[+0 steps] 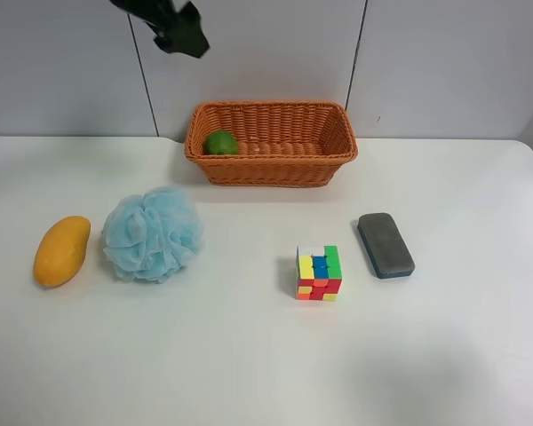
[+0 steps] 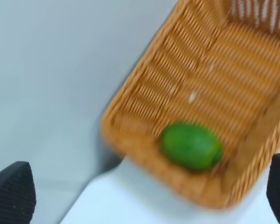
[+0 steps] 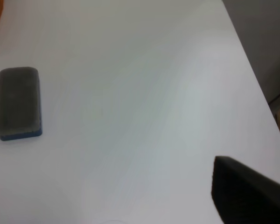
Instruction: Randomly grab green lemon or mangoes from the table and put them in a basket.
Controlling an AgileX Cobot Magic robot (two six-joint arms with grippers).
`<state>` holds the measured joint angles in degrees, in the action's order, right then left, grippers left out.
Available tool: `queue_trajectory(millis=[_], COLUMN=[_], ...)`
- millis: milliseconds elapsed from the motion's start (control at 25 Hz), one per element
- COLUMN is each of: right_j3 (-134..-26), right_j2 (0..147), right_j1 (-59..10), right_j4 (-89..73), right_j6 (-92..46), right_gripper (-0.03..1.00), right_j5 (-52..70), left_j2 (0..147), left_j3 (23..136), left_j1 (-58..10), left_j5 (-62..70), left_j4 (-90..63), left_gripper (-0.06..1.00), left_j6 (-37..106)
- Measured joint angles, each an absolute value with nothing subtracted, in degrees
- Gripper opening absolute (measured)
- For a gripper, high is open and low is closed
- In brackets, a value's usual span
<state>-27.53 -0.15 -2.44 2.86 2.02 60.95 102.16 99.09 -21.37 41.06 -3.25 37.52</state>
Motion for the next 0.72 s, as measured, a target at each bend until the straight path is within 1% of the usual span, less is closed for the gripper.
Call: queue_trajectory(millis=[200, 320, 440, 560, 720], right_j3=[-27.53, -27.53, -27.53, -27.53, -27.53], right_j2=[-0.15, -0.15, -0.15, -0.15, -0.15], right_j1=[-2.44, -2.44, -2.44, -2.44, -2.44], right_j4=[2.86, 2.86, 2.86, 2.86, 2.86], right_j6=[2.02, 2.02, 2.02, 2.02, 2.02], right_gripper=[0.99, 0.99, 0.99, 0.99, 0.99], right_j5=[60.95, 60.95, 60.95, 60.95, 60.95], left_j2=[91.91, 84.16, 74.54, 64.16, 48.35], left_j3=[99.04, 96.37, 91.71, 85.77, 76.25], left_j1=[-17.24, -13.67, -8.22, -1.52, 5.54], left_j5=[56.57, 63.41, 66.09, 66.23, 66.17], left_j4=[3.46, 4.97, 5.29, 5.56, 5.2], left_gripper=[0.99, 0.99, 0.99, 0.99, 0.99], left_j6=[34.01, 32.01, 31.3, 31.25, 29.75])
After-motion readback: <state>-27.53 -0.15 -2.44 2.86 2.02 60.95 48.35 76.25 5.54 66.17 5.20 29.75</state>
